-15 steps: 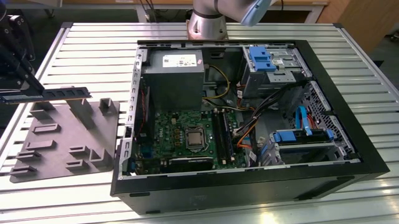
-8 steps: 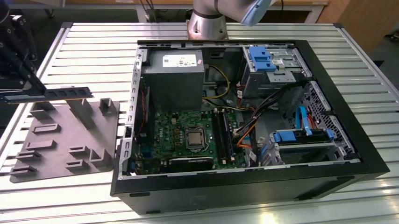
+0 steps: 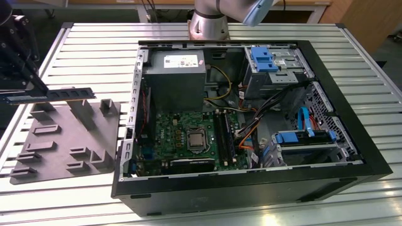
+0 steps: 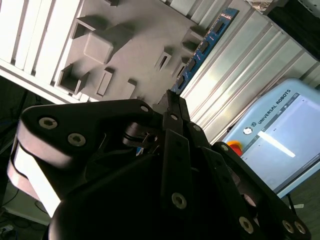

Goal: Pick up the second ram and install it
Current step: 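Pick up the second ram and move it above second insertion slot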

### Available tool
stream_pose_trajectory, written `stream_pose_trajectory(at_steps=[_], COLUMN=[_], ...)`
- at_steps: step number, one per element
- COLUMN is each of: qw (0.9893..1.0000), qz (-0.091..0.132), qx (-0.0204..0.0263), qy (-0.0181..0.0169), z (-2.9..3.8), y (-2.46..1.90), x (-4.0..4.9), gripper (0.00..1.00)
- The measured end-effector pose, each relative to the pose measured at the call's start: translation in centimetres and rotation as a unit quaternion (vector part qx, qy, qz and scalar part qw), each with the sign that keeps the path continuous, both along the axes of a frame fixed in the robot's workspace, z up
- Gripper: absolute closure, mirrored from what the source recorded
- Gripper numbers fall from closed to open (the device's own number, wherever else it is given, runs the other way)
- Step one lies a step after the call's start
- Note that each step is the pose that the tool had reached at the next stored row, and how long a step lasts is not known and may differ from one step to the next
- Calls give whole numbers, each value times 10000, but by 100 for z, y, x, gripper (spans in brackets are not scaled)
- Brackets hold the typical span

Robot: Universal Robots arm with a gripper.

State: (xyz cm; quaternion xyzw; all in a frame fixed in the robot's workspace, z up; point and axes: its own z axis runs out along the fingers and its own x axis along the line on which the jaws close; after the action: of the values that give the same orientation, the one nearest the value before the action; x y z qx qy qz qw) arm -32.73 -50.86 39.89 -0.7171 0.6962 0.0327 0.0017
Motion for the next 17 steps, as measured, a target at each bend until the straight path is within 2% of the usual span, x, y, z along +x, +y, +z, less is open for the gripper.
stream_pose_trajectory(at_steps=[17], qw=[10000], qz=[0], qx=[0], qy=[0], z=[0], y=[0], x=[54], gripper=[88])
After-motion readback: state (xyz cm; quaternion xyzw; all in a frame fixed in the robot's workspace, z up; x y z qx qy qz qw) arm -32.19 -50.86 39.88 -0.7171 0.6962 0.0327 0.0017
